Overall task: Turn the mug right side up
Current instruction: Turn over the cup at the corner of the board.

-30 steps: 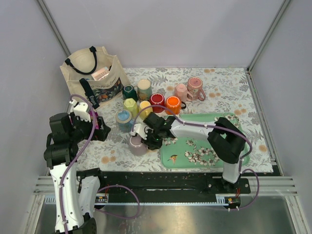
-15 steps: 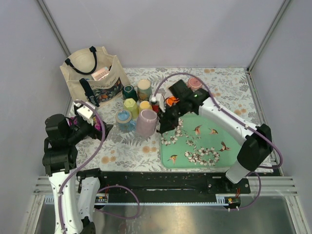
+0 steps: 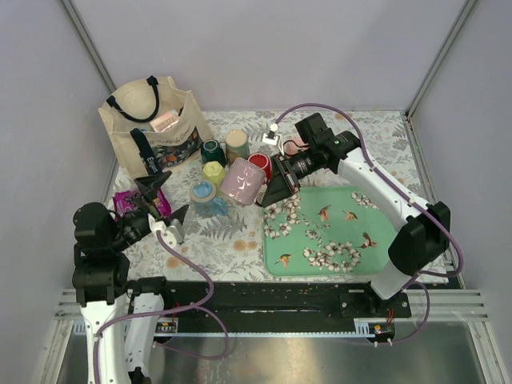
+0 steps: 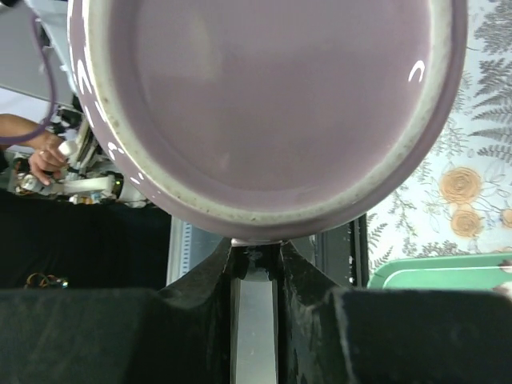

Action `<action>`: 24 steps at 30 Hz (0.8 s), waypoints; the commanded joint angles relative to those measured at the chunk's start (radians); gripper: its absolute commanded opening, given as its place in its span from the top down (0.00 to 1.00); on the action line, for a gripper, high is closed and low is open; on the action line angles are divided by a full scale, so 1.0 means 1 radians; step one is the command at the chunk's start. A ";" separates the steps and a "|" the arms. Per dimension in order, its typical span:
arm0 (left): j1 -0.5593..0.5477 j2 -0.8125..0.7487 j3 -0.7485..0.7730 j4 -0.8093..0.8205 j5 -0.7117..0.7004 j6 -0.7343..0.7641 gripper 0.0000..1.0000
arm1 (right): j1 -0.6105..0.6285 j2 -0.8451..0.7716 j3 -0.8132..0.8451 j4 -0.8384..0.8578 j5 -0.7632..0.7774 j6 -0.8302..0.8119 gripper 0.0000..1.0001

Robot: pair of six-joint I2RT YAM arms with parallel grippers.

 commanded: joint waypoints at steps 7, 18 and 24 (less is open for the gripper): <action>-0.222 0.090 -0.010 0.304 -0.010 -0.029 0.01 | -0.012 -0.093 -0.094 0.389 -0.206 0.347 1.00; -0.535 0.228 0.076 0.250 -0.243 -0.100 0.04 | -0.012 -0.119 -0.149 0.558 -0.227 0.513 1.00; -0.761 0.271 0.018 0.419 -0.603 -0.123 0.19 | -0.013 -0.119 -0.229 0.844 -0.273 0.764 1.00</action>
